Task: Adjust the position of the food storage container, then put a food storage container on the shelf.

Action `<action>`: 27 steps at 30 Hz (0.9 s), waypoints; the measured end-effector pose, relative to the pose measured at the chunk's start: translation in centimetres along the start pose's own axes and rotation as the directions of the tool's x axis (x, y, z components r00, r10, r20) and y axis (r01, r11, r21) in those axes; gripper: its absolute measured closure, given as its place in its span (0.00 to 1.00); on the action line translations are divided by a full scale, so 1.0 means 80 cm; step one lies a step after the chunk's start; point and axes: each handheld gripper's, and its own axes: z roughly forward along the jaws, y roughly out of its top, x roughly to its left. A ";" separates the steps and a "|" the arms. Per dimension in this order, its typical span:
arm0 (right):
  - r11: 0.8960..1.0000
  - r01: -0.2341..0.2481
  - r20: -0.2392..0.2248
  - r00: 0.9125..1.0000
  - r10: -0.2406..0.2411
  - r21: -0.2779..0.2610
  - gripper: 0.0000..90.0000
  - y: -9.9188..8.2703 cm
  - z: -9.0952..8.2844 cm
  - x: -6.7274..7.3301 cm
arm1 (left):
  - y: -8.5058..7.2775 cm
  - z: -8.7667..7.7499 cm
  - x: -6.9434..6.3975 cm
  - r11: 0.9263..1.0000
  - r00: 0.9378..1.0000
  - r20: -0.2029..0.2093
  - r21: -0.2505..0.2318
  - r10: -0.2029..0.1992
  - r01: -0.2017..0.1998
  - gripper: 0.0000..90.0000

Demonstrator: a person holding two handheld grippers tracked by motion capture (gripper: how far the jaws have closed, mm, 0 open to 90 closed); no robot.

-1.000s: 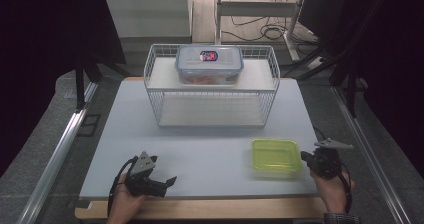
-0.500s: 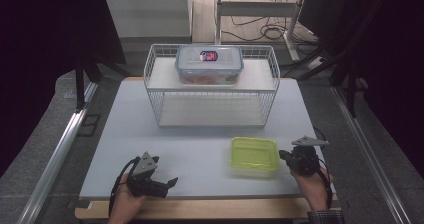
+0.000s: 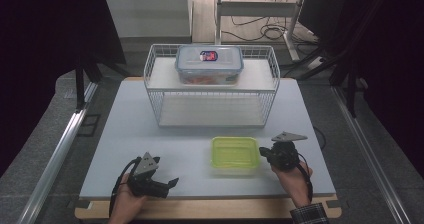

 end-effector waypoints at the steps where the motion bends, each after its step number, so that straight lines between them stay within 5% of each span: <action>1: 1.000 0.003 -0.006 1.000 -0.003 0.001 0.99 0.002 0.003 0.004 | 0.000 0.000 0.000 1.000 1.000 0.002 0.001 -0.001 0.001 0.04; 16: 0.997 0.082 -0.079 0.993 -0.083 -0.015 0.98 0.024 0.035 0.053 | -0.001 -0.001 0.002 1.000 0.999 0.034 -0.007 -0.017 0.017 0.06; 27: 0.994 0.092 -0.047 0.994 -0.095 -0.060 0.48 0.018 0.014 0.041 | 0.000 -0.002 0.005 1.000 0.999 0.035 -0.005 -0.028 0.028 0.04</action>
